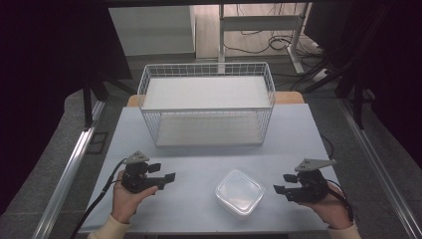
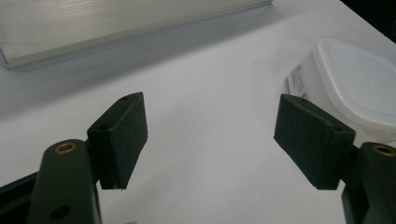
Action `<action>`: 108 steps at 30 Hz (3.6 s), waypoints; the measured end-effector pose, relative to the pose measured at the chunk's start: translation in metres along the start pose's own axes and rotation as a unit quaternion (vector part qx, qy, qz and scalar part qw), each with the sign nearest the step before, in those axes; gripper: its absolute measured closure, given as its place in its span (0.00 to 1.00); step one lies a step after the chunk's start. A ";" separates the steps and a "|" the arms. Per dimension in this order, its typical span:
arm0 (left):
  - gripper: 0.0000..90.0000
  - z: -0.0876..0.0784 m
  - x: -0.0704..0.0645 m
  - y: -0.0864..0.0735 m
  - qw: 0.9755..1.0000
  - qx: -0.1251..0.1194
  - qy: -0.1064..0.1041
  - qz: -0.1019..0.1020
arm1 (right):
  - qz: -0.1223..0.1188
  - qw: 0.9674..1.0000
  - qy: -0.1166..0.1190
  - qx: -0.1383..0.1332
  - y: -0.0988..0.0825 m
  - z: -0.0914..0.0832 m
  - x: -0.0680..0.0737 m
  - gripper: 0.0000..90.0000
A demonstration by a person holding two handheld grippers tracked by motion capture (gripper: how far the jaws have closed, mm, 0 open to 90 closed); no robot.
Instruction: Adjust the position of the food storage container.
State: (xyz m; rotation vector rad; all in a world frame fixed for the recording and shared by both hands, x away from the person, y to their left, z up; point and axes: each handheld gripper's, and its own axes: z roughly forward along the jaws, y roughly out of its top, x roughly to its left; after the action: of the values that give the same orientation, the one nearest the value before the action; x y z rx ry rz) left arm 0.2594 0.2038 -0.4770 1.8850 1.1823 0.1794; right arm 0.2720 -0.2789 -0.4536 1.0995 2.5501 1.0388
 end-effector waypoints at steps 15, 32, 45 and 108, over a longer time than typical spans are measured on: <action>0.28 0.003 -0.001 -0.001 1.000 0.006 -0.003 0.002 | -0.100 0.988 0.056 0.104 -0.007 0.025 0.043 0.99; 0.28 0.002 0.000 -0.001 1.000 0.007 0.001 0.003 | -0.139 0.980 0.082 0.120 -0.005 0.050 0.075 0.99; 0.28 0.002 0.001 0.000 1.000 0.006 0.004 0.003 | -0.143 0.982 0.080 0.091 0.017 0.073 0.091 0.99; 0.28 0.005 -0.001 0.001 1.000 0.013 0.008 0.009 | -0.078 0.995 0.028 0.061 0.058 0.093 0.038 0.99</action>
State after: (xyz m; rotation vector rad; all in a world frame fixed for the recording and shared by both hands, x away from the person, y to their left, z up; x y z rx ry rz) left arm 0.2621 0.1999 -0.4790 1.9211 1.1840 0.1885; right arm 0.3163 -0.1751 -0.4794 0.8922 2.7254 0.8981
